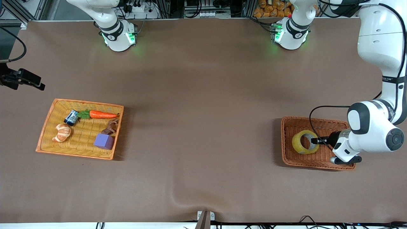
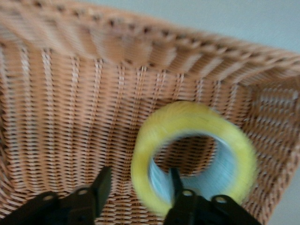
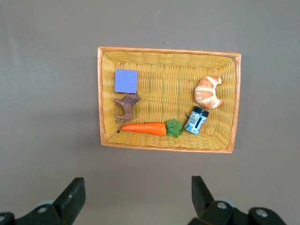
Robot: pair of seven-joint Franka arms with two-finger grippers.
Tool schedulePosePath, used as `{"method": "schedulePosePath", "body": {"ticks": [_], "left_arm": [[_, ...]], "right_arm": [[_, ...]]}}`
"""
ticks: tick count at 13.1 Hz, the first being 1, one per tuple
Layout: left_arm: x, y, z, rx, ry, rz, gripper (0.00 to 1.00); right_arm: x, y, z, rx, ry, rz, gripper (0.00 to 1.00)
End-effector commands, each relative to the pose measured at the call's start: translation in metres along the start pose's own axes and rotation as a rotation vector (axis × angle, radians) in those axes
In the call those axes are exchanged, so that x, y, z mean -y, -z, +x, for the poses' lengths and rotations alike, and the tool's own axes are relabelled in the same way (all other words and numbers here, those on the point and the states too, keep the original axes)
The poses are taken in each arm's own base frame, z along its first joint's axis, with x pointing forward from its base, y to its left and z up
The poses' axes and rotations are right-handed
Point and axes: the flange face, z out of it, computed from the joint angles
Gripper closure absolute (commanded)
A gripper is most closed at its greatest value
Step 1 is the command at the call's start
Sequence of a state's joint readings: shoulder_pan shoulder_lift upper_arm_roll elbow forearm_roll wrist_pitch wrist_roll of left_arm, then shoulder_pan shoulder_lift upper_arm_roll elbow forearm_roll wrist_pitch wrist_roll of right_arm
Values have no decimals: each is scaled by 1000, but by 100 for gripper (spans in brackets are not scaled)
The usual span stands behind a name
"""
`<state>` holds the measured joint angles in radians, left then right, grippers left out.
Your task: Transfer tape with both arms
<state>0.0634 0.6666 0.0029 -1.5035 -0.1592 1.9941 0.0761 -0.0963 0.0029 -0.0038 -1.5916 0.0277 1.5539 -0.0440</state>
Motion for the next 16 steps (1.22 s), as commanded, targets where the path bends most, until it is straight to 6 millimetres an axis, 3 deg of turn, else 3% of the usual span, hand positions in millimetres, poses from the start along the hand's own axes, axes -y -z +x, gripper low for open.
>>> {"method": "schedulePosePath", "body": {"ticks": [1,3,4,6,11,15,16], "left_arm": [[-14,94,-12,-116,-89,97,0],[-22,174,-29,-234,-120,115,0],[-28,200,-44,-235,-135,118,0],[-44,226,-69,-181,-137,116,0],[-53,290,-108,-215,-149,194,0],[-52,306,-122,-218,-120,186,0],[-52,318,-128,-237,-123,180,0]], "right_arm": [[3,3,-8,-7,-13,-7,0],[3,2,-8,-7,-12,-7,0],[3,3,-8,-7,-12,-7,0],[3,2,-8,-3,-13,-7,0],[3,0,-7,-2,-12,-6,0],[2,-2,-7,1,-13,-6,0],[2,-2,-7,1,-13,-6,0]]}}
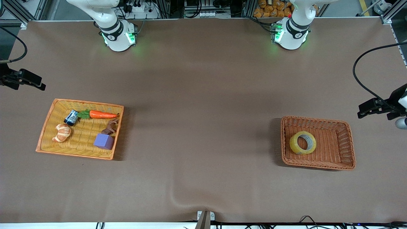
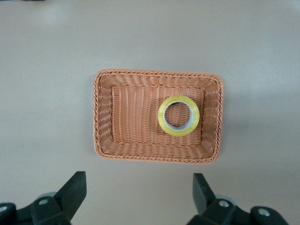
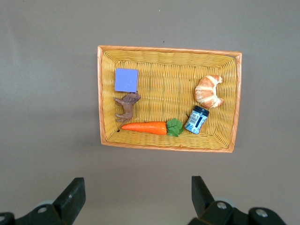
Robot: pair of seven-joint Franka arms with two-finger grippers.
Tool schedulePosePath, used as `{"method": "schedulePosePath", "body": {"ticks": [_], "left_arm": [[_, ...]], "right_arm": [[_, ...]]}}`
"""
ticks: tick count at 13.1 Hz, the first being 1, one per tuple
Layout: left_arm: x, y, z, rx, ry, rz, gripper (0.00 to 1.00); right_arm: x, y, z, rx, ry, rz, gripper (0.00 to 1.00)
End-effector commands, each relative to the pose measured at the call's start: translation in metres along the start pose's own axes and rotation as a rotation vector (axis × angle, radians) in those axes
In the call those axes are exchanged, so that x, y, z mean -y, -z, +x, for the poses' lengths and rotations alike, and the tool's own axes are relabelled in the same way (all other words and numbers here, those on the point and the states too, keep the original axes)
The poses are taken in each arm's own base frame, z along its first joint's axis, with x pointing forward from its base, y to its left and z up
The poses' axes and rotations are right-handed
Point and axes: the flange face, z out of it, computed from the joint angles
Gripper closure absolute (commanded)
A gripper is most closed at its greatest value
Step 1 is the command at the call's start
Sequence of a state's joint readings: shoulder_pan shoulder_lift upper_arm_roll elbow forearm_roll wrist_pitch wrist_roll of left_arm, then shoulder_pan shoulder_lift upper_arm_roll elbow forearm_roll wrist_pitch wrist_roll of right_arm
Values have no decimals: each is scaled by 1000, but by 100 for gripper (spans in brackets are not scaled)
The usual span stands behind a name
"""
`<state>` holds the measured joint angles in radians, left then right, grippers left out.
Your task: Transfer tape with both arms
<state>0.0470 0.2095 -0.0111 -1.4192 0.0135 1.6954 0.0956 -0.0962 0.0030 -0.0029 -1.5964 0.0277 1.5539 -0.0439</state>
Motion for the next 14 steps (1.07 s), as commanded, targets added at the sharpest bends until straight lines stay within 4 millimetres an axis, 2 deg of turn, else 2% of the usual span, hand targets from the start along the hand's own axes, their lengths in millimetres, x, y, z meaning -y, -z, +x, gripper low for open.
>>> {"method": "schedulePosePath", "body": {"ticks": [1,2,5,7,10,11,14], "left_arm": [[3,34,-15,-36,26,-23,0],[7,41,-23,-37,38,-42,0],[20,45,-30,-8,37,-38,0],[9,51,-36,3,20,-35,0],[19,56,-49,52,36,-37,0],[17,62,-56,53,35,-39,0],[12,60,-76,87,47,-57,0]], "right_arm": [[3,0,-6,-4,-12,-7,0],[2,0,-7,-4,-14,-6,0],[3,0,-6,-4,-12,-7,0],[3,0,-6,-4,-12,-7,0],[3,2,-7,-5,-14,-7,0],[4,1,-7,-4,-11,-7,0],[4,1,-7,-4,-11,-7,0]]}}
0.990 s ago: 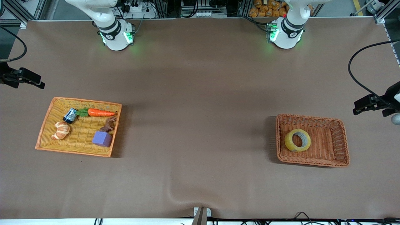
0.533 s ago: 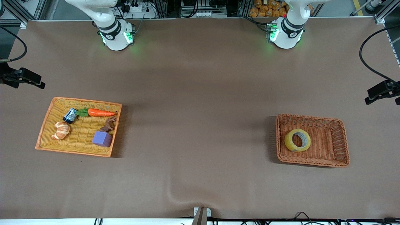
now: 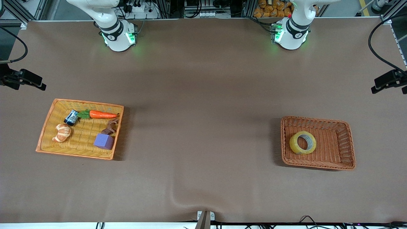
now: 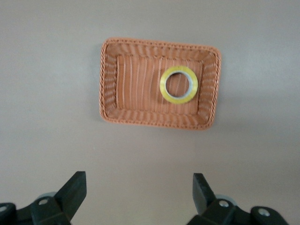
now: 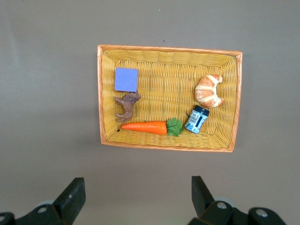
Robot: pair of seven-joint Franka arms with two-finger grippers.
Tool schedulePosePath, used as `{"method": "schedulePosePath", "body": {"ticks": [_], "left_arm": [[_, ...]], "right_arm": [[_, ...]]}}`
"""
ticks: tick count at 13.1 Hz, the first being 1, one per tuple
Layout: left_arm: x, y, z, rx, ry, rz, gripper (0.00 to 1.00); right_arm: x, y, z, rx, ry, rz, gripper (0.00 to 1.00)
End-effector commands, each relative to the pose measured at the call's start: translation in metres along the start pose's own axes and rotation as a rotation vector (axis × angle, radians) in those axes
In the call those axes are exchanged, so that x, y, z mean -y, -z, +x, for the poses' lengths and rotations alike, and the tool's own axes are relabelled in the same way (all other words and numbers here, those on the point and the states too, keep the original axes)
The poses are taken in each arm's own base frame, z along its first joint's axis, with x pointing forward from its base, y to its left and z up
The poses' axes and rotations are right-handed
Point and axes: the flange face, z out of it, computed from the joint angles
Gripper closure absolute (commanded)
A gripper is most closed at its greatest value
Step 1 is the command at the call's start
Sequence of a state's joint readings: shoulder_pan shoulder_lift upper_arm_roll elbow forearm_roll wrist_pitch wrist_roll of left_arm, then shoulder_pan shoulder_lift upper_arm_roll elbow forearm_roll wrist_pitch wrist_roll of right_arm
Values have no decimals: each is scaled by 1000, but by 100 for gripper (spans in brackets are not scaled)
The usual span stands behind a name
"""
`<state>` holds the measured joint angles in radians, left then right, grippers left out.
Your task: Transfer tape with both arms
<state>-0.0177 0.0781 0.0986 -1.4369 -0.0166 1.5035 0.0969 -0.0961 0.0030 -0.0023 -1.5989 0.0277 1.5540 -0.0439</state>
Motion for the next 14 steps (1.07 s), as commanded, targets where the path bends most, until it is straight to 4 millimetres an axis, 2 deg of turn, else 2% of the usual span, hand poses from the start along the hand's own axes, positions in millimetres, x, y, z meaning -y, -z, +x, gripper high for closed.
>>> {"method": "schedulePosePath", "body": {"ticks": [1,6,9,14], "left_arm": [[-1,2,-21,12,4,-31,0],[-5,7,-35,10,-4,-36,0],[-1,18,-50,7,4,-39,0],[5,17,-54,28,26,-44,0]], "right_arm": [[3,2,-7,-6,-11,-7,0],[3,2,-7,-6,-12,-7,0],[3,2,-7,-6,-11,-7,0],[3,2,-7,-5,-13,-5,0]]}}
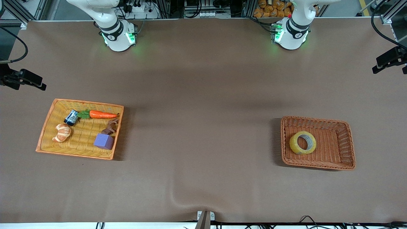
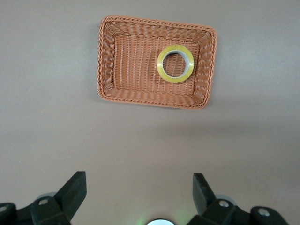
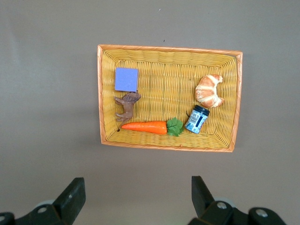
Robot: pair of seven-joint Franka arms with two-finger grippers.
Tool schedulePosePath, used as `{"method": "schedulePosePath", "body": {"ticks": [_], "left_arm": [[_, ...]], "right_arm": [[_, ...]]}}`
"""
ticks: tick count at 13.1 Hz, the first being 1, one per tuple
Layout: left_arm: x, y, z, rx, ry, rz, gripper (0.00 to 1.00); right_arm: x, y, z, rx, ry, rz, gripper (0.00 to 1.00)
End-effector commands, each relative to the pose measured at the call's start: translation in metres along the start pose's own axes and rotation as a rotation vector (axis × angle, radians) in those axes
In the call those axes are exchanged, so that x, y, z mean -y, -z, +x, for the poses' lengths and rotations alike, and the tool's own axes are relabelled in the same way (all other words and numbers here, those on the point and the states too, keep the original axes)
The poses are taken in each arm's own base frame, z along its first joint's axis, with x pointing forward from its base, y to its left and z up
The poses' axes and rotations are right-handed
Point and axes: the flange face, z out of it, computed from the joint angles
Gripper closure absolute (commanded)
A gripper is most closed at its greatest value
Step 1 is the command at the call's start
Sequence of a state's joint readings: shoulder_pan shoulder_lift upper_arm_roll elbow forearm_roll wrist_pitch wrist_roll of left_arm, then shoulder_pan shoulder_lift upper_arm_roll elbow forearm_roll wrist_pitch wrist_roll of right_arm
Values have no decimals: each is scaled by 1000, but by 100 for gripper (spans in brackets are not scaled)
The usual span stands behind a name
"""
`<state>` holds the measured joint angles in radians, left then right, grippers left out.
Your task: Transfer tape with both arms
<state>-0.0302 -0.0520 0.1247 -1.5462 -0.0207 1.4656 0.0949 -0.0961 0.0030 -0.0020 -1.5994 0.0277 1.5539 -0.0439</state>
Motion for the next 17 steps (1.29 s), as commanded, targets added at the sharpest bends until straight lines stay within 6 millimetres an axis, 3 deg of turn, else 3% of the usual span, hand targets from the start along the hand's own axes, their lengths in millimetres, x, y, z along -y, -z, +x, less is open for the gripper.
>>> {"method": "schedulePosePath", "body": {"ticks": [1,7,9,12,14,17], "left_arm": [[-2,0,-8,13,12,-22,0],[-26,-1,-4,14,104,-18,0],[-40,12,-5,-14,94,-17,0],[-45,3,-5,16,127,-14,0],[-62,5,-5,12,120,-7,0],[-63,5,-5,11,111,0,0]], "right_arm": [[3,2,-7,-5,-12,-5,0],[3,1,-7,-2,-12,-3,0],[3,1,-7,-2,-12,-3,0],[3,1,-7,-4,-12,-3,0],[7,-1,-7,0,-6,-4,0],[7,-1,-6,0,-6,-4,0]]}}
